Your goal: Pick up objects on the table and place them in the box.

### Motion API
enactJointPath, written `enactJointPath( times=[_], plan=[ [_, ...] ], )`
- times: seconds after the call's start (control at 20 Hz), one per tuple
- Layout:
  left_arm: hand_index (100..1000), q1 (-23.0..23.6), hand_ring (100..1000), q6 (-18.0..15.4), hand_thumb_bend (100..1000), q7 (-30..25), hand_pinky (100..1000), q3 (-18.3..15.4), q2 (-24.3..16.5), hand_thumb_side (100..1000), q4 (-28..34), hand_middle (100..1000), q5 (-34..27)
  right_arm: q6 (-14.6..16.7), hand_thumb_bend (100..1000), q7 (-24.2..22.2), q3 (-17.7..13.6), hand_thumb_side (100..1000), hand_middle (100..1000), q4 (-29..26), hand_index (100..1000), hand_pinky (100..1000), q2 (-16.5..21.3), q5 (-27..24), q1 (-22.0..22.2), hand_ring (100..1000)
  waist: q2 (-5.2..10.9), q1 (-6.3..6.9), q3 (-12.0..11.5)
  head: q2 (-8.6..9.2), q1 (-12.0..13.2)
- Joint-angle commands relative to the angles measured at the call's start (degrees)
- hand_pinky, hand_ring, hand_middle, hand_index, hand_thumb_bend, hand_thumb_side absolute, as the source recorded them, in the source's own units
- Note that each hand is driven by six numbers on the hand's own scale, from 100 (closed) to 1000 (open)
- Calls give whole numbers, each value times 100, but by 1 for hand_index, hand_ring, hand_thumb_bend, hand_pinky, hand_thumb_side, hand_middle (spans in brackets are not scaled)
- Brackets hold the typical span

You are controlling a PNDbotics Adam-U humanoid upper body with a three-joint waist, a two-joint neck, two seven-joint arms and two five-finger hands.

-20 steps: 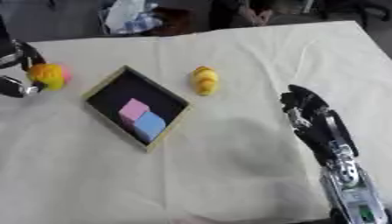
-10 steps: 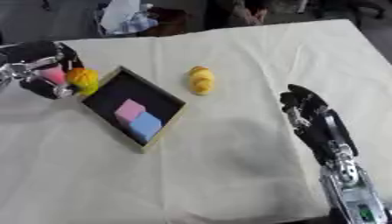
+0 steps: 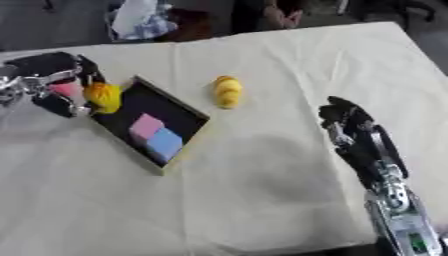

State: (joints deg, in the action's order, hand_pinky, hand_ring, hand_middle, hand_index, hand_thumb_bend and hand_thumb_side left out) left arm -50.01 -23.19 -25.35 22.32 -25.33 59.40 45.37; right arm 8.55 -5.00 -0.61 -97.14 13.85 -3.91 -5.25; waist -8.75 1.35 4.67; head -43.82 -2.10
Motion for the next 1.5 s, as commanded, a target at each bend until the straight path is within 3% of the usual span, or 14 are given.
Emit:
enactJointPath(
  times=[0.05, 0.45, 0.65, 0.8, 1.0, 1.2, 1.4, 1.5],
  plan=[
    [722, -167, 588, -78, 206, -38, 706, 11, 95, 152, -30, 602, 27, 10, 100, -18, 5, 492, 723, -58, 855, 799, 46, -29, -63, 809, 118, -52, 13, -21, 0],
    [761, -158, 623, -259, 288, -333, 727, 60, 145, 157, -207, 646, 328, 10, 100, -21, 5, 491, 723, -53, 855, 799, 47, -30, -63, 810, 120, -49, 17, -27, -11],
    [835, -159, 697, -380, 445, -652, 764, 54, 62, 412, -174, 737, 420, 10, 100, -19, 0, 489, 722, -51, 855, 800, 48, -29, -63, 810, 123, -54, -4, -20, -18],
    [857, -177, 718, -475, 516, -870, 775, 60, -101, 506, 20, 760, 355, 12, 100, -9, -11, 487, 722, -49, 855, 800, 53, -24, -55, 810, 127, -58, -27, -18, -29],
    [858, -207, 716, -432, 528, -1008, 774, 36, -429, 520, 420, 757, 126, 11, 100, 0, -20, 487, 722, -40, 855, 800, 62, -18, -47, 810, 136, -54, -68, -13, -56],
    [842, -170, 691, -184, 495, -999, 764, -148, -812, 498, 675, 732, -160, 14, 100, 13, -32, 486, 722, -34, 855, 800, 72, -18, -36, 810, 139, -54, -103, -13, -87],
    [833, -175, 676, 160, 414, -745, 754, -592, -1026, 423, 422, 722, -130, 15, 100, 23, -39, 485, 722, -33, 855, 799, 72, -21, -29, 810, 140, -66, -137, -10, -111],
    [837, -187, 676, 339, 416, -571, 753, -875, -1057, 398, 165, 724, 21, 14, 100, 26, -39, 484, 722, -31, 855, 799, 68, -23, -28, 810, 137, -74, -147, -6, -116]
  ],
)
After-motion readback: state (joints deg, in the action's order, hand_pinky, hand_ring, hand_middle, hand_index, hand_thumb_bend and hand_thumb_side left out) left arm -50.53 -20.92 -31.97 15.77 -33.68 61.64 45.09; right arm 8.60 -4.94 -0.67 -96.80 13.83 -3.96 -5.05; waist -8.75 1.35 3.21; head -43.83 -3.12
